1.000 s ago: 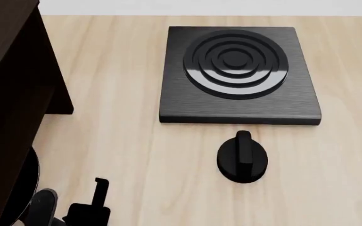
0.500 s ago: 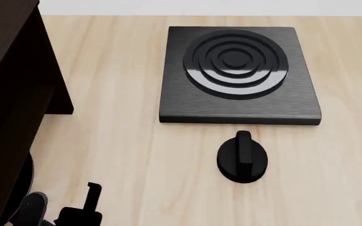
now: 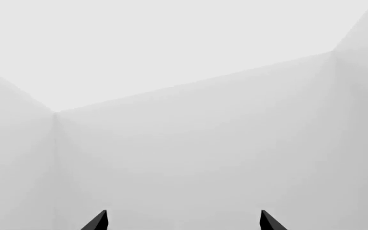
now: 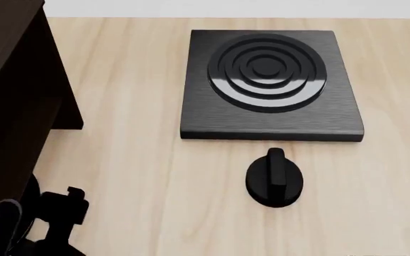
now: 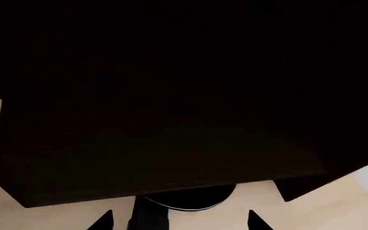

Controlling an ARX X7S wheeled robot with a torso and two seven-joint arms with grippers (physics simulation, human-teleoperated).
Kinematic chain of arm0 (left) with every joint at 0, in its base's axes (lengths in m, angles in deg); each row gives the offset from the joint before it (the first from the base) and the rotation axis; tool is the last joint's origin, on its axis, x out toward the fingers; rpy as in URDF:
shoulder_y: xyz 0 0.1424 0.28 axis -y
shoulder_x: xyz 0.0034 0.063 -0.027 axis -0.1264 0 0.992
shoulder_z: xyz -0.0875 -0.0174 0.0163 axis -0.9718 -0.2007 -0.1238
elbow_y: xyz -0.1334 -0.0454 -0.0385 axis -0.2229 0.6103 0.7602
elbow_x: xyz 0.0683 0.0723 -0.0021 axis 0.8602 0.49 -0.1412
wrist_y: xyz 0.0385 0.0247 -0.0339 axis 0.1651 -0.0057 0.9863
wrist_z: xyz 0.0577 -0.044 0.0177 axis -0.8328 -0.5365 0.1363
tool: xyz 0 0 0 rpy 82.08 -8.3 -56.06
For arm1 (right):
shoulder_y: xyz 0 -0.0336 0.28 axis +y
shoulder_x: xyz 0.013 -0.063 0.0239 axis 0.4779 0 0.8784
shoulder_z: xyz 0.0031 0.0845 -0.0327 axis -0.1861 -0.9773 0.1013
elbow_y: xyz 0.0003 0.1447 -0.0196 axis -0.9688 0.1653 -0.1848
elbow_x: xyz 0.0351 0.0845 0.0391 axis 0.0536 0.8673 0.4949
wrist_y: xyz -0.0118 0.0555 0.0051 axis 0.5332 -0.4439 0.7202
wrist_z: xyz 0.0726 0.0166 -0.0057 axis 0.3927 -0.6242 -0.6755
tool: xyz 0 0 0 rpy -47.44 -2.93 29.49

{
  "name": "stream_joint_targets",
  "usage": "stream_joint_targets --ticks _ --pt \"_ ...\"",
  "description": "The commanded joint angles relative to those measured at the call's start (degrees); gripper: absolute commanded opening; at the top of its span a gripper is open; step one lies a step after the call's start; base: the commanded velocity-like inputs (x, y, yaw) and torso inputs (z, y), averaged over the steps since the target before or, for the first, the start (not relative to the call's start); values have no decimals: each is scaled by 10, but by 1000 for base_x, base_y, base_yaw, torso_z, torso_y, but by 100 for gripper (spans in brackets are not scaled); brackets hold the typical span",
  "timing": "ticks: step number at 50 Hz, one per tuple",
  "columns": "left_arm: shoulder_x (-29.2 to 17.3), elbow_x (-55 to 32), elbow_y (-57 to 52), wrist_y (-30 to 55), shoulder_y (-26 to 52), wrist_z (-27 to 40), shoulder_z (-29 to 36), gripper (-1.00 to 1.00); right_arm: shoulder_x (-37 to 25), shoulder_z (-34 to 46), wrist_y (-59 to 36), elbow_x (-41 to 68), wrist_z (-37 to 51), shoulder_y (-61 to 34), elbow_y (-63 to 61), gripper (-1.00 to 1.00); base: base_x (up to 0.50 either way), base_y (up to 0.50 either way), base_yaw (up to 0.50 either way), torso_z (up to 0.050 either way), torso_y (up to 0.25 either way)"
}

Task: Put the frying pan under the cabinet shelf.

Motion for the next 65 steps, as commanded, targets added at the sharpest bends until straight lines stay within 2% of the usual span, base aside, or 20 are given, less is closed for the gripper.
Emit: stream_joint_targets --ticks 1,43,53,65 --pt "-2 -1 2 -8 2 0 -5 100 18 -36 94 -68 5 -23 -71 100 0 0 9 0 11" --pt "-3 15 -18 1 -3 3 1 100 -57 -86 -31 16 12 -91 -204 100 -1 -2 -1 2 3" --pt "-3 18 -23 2 -5 3 4 100 -86 -140 -81 67 31 -126 -258 100 0 -1 0 0 0" --pt "-2 23 -34 6 -7 3 9 100 -115 -243 -175 189 86 -175 -343 100 0 -1 0 0 0"
